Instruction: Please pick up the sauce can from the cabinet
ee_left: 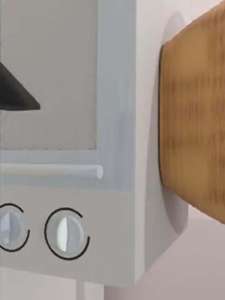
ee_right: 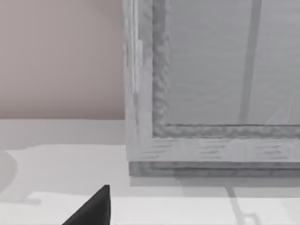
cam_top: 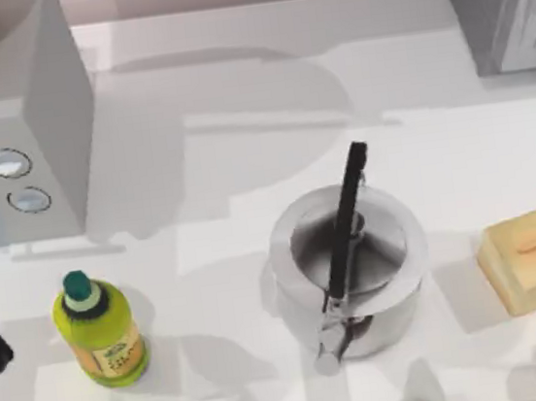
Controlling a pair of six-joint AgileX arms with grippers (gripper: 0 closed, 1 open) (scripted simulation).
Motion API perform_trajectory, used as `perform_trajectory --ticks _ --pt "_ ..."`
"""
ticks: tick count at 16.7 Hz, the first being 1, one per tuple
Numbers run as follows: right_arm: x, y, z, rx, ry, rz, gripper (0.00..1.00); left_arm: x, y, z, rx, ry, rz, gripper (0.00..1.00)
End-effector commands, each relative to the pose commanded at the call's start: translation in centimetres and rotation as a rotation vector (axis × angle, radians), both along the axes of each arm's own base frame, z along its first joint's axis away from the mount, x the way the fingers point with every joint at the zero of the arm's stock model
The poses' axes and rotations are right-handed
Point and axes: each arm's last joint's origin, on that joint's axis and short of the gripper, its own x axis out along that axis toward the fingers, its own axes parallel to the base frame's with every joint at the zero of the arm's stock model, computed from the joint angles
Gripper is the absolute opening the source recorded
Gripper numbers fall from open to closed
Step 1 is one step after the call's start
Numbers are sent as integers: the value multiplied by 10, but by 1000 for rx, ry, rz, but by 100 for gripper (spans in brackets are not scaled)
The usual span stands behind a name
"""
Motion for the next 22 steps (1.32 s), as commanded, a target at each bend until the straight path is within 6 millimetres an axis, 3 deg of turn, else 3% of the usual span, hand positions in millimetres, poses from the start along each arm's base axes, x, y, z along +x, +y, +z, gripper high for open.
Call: perform_trajectory --ticks 4,7,13,18,22 --pt "0 0 8 1 3 1 100 0 0 0 0 0 0 100" --pt "1 2 40 3 13 2 100 0 0 0 0 0 0 100" --pt "24 9 158 0 28 0 100 0 0 0 0 0 0 100" --pt "72 22 260 -4 27 -1 100 0 0 0 0 0 0 100" --pt "115 35 317 -4 14 0 100 0 0 0 0 0 0 100"
